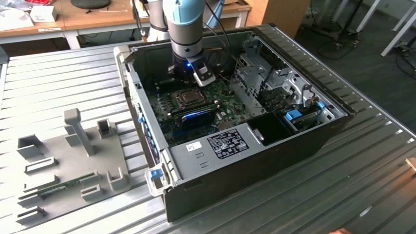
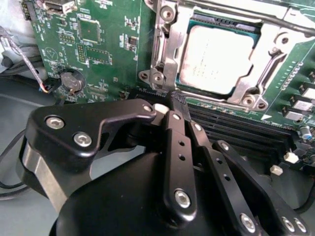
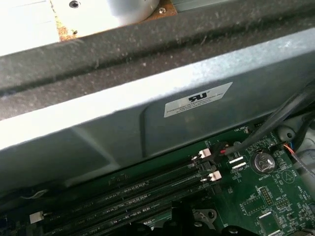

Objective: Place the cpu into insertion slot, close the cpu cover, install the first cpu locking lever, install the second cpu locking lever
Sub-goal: 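Install the first cpu locking lever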

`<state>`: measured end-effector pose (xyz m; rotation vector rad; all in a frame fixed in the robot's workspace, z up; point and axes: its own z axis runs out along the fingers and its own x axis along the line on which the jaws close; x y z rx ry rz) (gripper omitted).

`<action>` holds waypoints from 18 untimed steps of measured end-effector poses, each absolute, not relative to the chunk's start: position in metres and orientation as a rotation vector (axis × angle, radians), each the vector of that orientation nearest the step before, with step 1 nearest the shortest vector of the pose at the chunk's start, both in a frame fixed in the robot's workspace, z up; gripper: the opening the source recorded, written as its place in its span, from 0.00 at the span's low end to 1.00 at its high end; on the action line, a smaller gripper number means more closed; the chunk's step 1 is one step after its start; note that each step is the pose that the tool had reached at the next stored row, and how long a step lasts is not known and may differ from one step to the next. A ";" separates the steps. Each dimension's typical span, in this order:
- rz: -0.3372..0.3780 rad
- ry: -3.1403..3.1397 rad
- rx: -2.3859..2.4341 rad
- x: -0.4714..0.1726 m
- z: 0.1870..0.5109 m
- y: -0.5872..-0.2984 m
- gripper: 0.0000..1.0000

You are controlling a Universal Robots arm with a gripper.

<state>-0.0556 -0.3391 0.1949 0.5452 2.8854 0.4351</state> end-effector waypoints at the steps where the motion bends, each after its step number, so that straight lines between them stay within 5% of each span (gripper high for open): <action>1: 0.435 2.885 0.545 -0.056 0.195 -0.339 0.10; 18: 0.439 2.883 0.545 -0.056 0.191 -0.339 0.10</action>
